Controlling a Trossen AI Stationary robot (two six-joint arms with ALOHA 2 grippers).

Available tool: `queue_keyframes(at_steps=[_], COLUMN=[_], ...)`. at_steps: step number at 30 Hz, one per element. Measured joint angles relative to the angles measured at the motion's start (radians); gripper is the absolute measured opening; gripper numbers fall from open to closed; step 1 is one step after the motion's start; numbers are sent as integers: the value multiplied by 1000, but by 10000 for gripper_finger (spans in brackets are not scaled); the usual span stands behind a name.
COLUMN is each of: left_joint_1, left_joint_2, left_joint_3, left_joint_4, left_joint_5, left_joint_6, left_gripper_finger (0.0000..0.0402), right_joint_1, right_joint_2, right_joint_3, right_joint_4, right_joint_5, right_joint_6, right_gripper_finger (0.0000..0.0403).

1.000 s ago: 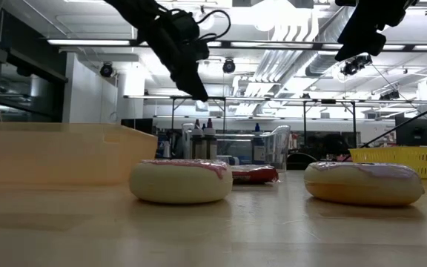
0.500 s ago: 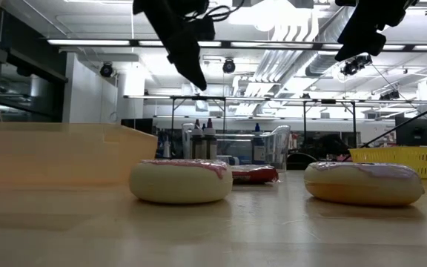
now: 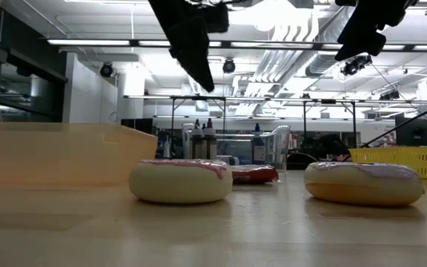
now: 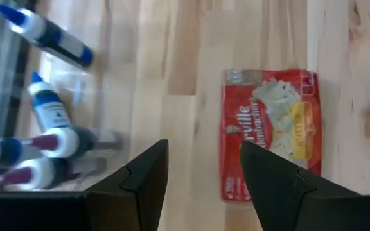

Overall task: Pick & Place Food Item
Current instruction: Put the red popcorn bag into the orange bin

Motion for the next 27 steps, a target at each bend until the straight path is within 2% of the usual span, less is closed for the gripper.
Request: queue_keyframes(at_steps=[5, 15, 27], left_joint_1=[-53, -120, -267], left_joint_2=[63, 103, 147], left_joint_3=[0, -1, 1], left_joint_4=[9, 40, 137], left_joint_5=[-50, -59, -317], left_joint_6=[-54, -177, -214], left_gripper_finger=[184, 184, 184], right_joint_1=[0, 0, 0], right_joint_2=[0, 0, 0], right_joint_3=[0, 0, 0], right_joint_4=[8, 22, 35], right_joint_5=[0, 0, 0], right_joint_6=[0, 0, 0], right_gripper_finger=[204, 204, 204])
